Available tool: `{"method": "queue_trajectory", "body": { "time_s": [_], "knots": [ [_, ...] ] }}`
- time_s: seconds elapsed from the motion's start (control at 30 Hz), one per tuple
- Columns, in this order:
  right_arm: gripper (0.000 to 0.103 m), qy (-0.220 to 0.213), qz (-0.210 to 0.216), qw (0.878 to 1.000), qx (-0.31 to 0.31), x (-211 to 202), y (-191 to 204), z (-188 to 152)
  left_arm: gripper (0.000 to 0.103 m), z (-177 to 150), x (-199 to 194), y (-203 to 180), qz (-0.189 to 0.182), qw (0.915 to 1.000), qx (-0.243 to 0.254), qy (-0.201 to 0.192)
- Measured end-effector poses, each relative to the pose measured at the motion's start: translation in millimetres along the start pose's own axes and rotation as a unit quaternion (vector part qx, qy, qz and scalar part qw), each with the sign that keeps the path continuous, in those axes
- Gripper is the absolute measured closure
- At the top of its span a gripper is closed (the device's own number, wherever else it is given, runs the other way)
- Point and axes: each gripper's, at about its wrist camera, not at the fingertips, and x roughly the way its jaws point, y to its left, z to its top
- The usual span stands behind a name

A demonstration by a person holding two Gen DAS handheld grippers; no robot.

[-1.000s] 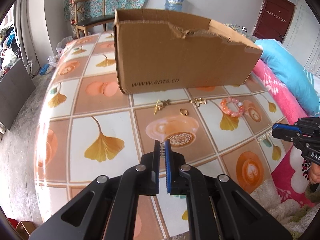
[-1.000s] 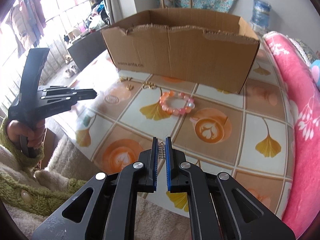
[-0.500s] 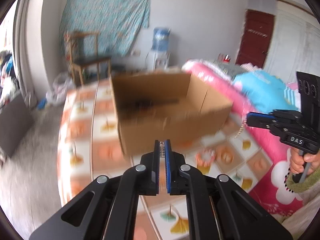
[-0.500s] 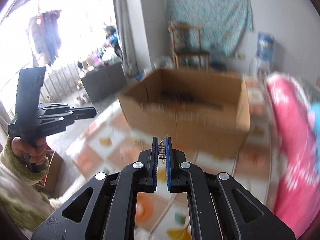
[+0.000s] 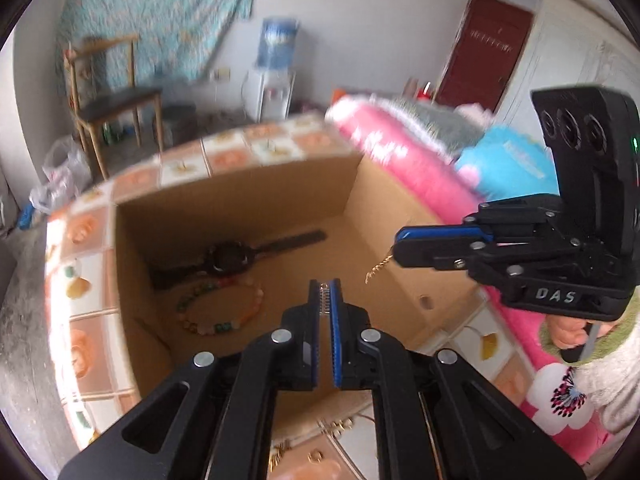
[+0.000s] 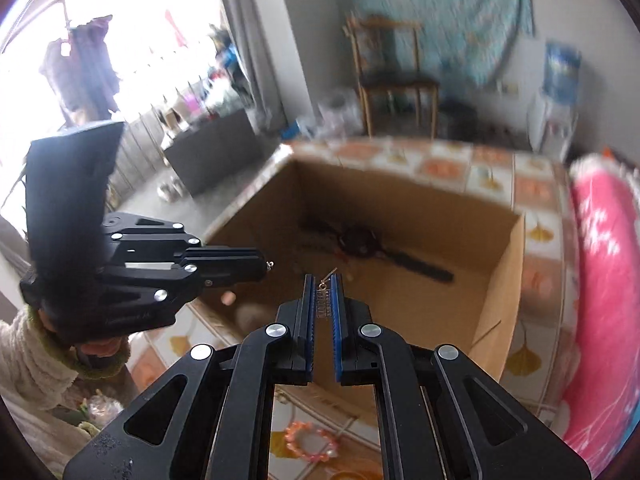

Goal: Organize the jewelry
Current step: 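Carry the gold pendant with both grippers over the box, then open both grippers to drop the pendant into the box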

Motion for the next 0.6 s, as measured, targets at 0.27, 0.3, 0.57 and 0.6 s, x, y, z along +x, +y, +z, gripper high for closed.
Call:
{"method": "queue_trajectory", "body": {
  "time_s": [0.27, 0.3, 0.57, 0.6],
  "knots": [
    [0.096, 0.081, -0.020, 0.996, 0.032, 59.3, -27.0, 9.1, 0.098, 13.3, 59.1, 17.2, -0.034, 0.9939, -0.053, 0.091],
    [0.095, 0.079, -0.024, 0.996, 0.035, 60.1, -29.3, 9.3, 0.098, 13.1, 63.5, 18.9, -0.034, 0.9927, -0.060, 0.099],
    [0.088, 0.053, -0.033, 0.997, 0.053, 47.5, -34.1, 3.9, 0.089, 15.5, 75.2, 25.6, -0.041, 0.9883, -0.092, 0.115],
    [0.088, 0.050, -0.033, 0.997, 0.055, 44.6, -34.5, 3.1, 0.089, 14.3, 73.2, 25.5, -0.039, 0.9884, -0.093, 0.113]
  ]
}}
